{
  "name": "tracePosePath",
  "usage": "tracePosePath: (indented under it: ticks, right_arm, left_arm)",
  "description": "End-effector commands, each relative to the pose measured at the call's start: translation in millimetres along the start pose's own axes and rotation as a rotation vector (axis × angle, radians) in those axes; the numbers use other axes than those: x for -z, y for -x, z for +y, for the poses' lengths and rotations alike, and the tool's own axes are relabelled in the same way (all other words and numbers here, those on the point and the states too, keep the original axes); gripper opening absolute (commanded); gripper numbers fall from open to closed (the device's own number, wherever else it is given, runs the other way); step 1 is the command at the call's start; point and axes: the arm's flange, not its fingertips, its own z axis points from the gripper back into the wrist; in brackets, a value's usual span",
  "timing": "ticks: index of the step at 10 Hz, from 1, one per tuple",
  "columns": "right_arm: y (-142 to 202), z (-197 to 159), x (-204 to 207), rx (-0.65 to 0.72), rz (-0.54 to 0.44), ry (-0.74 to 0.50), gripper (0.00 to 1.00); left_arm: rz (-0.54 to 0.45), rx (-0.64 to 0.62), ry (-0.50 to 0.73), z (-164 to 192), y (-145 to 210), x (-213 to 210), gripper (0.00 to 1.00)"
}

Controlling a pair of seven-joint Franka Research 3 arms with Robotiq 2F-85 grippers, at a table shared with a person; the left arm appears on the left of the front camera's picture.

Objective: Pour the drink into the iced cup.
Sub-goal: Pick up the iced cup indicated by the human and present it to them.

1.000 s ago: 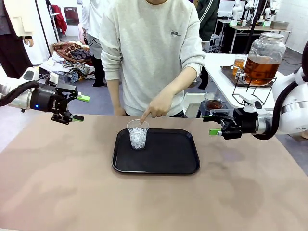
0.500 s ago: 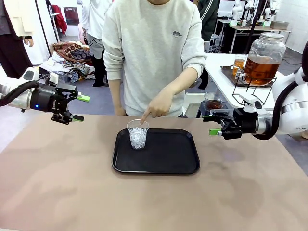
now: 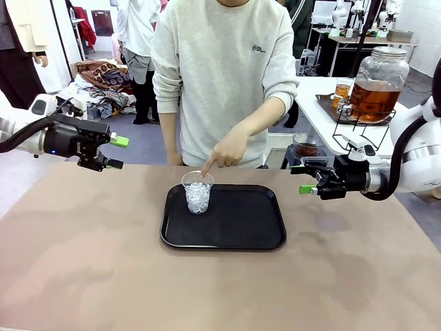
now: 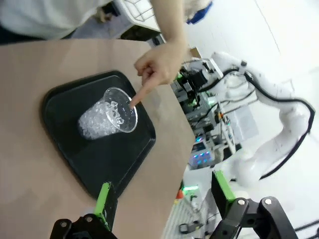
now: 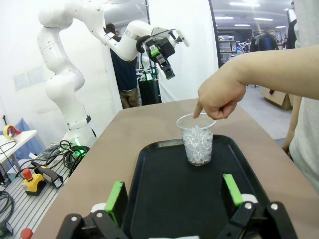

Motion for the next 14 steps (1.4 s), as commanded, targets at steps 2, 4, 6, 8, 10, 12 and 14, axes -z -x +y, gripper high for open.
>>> tracePosePath:
  ticks: [2,4,6,8,10,12,14]
  right_arm:
    - [-3,-3,2,0.001,0.001,0.005,1.00]
    - [-3,-3,2,0.001,0.001,0.005,1.00]
    - [-3,-3,2,0.001,0.001,0.005,1.00]
    - [-3,-3,2,0.001,0.001,0.005,1.00]
    - [-3,-3,2,0.001,0.001,0.005,1.00]
    - [-3,-3,2,0.001,0.001,0.005,1.00]
    - [-3,-3,2,0.001,0.001,0.005,1.00]
  left_arm:
    - [0.026,0.265,0.022,17,3,-3,1.00]
    - [0.059,0.327,0.046,21,6,-4,1.00]
    - [0.042,0.300,0.013,16,6,2,1.00]
    - [0.042,0.300,0.013,16,6,2,1.00]
    - [0.052,0.303,0.018,19,8,2,1.00]
    - [0.033,0.549,0.038,24,6,14,1.00]
    - [0.054,0.838,0.022,35,6,30,1.00]
